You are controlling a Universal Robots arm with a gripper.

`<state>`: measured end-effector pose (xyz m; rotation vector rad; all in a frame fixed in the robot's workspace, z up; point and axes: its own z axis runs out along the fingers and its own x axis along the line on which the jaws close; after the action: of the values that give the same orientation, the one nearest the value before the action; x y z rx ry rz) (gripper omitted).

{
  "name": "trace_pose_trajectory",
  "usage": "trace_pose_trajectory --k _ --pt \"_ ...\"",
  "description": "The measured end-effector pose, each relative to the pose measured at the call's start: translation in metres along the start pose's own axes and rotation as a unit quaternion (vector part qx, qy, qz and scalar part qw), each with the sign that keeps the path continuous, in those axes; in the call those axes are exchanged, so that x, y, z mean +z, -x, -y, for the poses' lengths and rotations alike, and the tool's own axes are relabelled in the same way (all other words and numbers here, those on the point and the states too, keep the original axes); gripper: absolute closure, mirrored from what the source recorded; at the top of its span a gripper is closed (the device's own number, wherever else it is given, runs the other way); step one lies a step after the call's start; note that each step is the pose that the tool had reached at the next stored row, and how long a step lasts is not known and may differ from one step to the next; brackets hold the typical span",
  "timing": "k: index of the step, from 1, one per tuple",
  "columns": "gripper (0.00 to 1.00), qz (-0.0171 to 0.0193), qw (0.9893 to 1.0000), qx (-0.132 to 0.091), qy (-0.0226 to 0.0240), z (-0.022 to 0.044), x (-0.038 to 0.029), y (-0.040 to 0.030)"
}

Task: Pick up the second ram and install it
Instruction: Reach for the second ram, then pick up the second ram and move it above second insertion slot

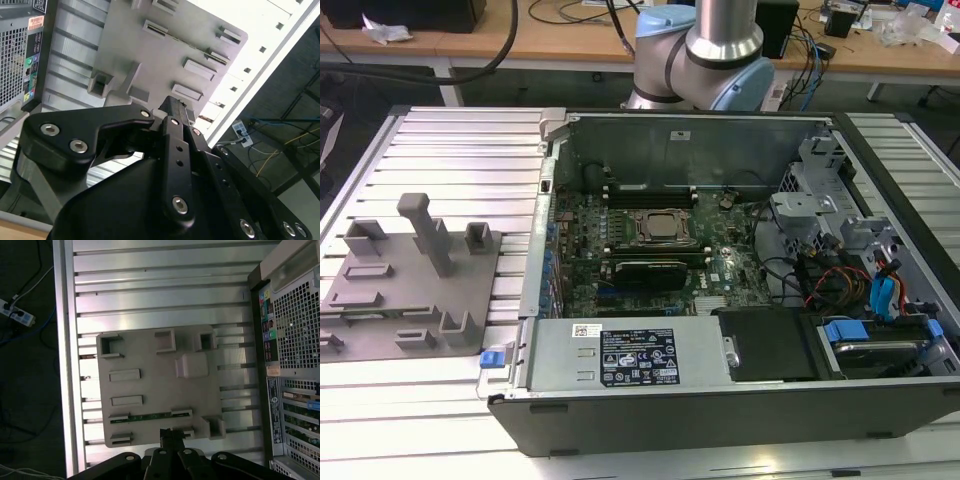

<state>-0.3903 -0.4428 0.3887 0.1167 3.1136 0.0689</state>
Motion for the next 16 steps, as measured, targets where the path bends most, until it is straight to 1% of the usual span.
trace_pose_trajectory --k 11,12,14,15,16 --pt "0.89 0.0 1.0 0.0 0.0 0.0002 0.0 0.0" --pt "0.89 -0.0002 1.0 -0.004 0.0001 0.0002 0.0 0.0" --pt "0.89 -0.0017 0.9993 -0.037 0.0009 0.0002 0.0 -0.0001" --pt "0.89 -0.0024 0.9986 -0.053 0.0012 0.0002 0.0 0.0" --pt "0.89 -0.0032 0.9976 -0.069 0.0016 0.0002 0.0 0.0"
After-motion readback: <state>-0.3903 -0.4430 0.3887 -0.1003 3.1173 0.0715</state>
